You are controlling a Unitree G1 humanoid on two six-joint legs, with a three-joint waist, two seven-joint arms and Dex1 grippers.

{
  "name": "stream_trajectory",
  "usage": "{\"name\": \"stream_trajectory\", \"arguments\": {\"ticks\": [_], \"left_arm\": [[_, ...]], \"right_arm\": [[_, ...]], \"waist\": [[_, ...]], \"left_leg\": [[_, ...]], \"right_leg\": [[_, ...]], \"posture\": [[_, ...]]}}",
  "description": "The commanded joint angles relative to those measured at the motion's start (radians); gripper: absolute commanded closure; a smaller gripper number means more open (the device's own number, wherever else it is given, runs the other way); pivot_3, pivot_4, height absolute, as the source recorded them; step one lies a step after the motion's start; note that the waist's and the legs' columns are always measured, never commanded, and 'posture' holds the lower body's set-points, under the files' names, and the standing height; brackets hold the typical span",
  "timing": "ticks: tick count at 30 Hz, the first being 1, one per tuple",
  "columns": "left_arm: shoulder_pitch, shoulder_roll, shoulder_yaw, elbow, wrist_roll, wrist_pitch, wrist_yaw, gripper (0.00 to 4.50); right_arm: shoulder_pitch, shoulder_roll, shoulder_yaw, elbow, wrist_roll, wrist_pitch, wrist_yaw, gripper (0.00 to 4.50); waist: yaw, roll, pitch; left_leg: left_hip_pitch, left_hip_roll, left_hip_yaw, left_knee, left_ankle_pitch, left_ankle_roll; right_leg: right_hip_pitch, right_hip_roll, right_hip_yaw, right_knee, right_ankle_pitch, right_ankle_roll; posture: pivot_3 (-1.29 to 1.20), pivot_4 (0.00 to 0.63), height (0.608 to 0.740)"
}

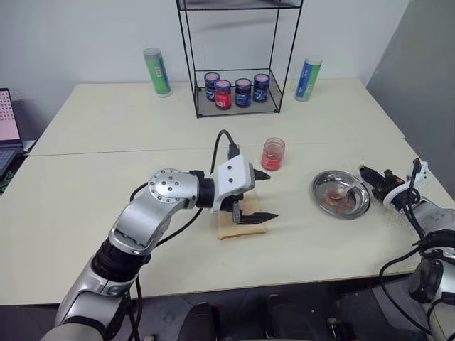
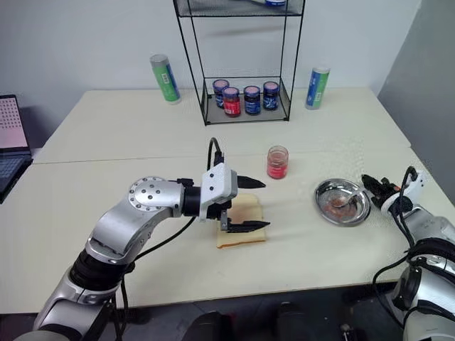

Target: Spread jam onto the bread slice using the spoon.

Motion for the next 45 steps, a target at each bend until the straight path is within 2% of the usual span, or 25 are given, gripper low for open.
{"name": "stream_trajectory", "arguments": {"ticks": [1,6,11,15,18,25,32,39,45], "left_arm": [[-0.001,0.019,0.037,-0.026,-0.009,-0.019,-0.002,0.00],[0.014,0.044,0.056,-0.018,-0.023,-0.020,-0.015,0.00],[0.059,0.048,0.136,0.001,-0.067,0.009,0.016,0.00],[0.050,-0.033,0.210,0.056,-0.088,0.017,0.124,0.00],[0.030,-0.089,0.218,0.102,-0.066,0.009,0.187,0.00],[0.027,-0.138,0.195,0.131,-0.028,-0.019,0.253,0.00],[0.036,-0.141,0.185,0.108,-0.012,-0.019,0.272,0.00],[0.046,-0.124,0.201,0.091,0.001,-0.017,0.291,0.00],[0.076,-0.119,0.204,0.041,0.001,0.001,0.319,0.00]], "right_arm": [[0.020,-0.008,-0.029,-0.054,0.028,0.049,-0.026,4.49],[0.051,0.004,-0.082,-0.276,0.131,0.187,-0.086,4.49],[0.057,0.081,-0.152,-0.660,0.314,0.358,-0.260,4.49],[-0.006,0.184,-0.141,-0.813,0.370,0.332,-0.412,4.49],[-0.057,0.237,-0.070,-0.836,0.294,0.238,-0.465,4.49],[-0.172,0.314,0.095,-0.763,0.119,0.015,-0.491,4.49],[-0.245,0.356,0.232,-0.583,-0.045,-0.186,-0.423,4.49],[-0.268,0.361,0.324,-0.482,-0.155,-0.299,-0.342,4.49],[-0.214,0.355,0.519,-0.471,-0.390,-0.535,-0.267,4.49]], "waist": [[0.004,0.000,0.000],[0.011,0.001,0.001],[0.010,0.005,0.003],[0.015,0.005,0.003],[0.020,0.005,0.003],[0.022,0.005,0.003],[0.022,0.005,0.003],[0.022,0.005,0.003],[0.021,0.005,0.003]], "left_leg": [[0.000,0.000,0.000,0.000,0.000,0.000],[-0.001,0.000,0.000,0.000,0.000,0.000],[-0.002,0.000,0.000,-0.001,0.000,0.000],[-0.003,0.000,-0.002,-0.001,0.000,0.000],[-0.003,-0.001,-0.002,-0.001,0.000,0.000],[-0.007,-0.002,-0.002,-0.001,0.000,0.000],[-0.016,-0.001,-0.002,0.000,0.000,0.000],[-0.017,-0.001,-0.002,0.000,0.000,0.000],[-0.017,-0.001,-0.002,0.000,0.000,0.000]], "right_leg": [[0.000,0.000,0.000,0.000,0.000,0.000],[0.000,-0.004,-0.001,-0.001,0.000,0.000],[-0.002,-0.006,-0.001,-0.001,0.000,0.000],[-0.002,-0.006,-0.003,0.000,0.000,0.000],[-0.002,-0.006,-0.003,0.000,0.000,0.000],[-0.005,-0.007,-0.003,-0.001,0.002,-0.004],[-0.015,-0.007,-0.004,0.001,0.003,-0.005],[-0.016,-0.008,-0.005,0.001,0.003,-0.005],[-0.016,-0.008,-0.005,0.001,0.003,-0.005]], "posture": [[0.00,0.150,0.740],[0.00,0.150,0.740],[0.00,0.150,0.740],[0.00,0.150,0.740],[0.00,0.150,0.740],[0.00,0.150,0.740],[0.00,0.150,0.740],[0.00,0.150,0.740],[0.00,0.150,0.740]]}}
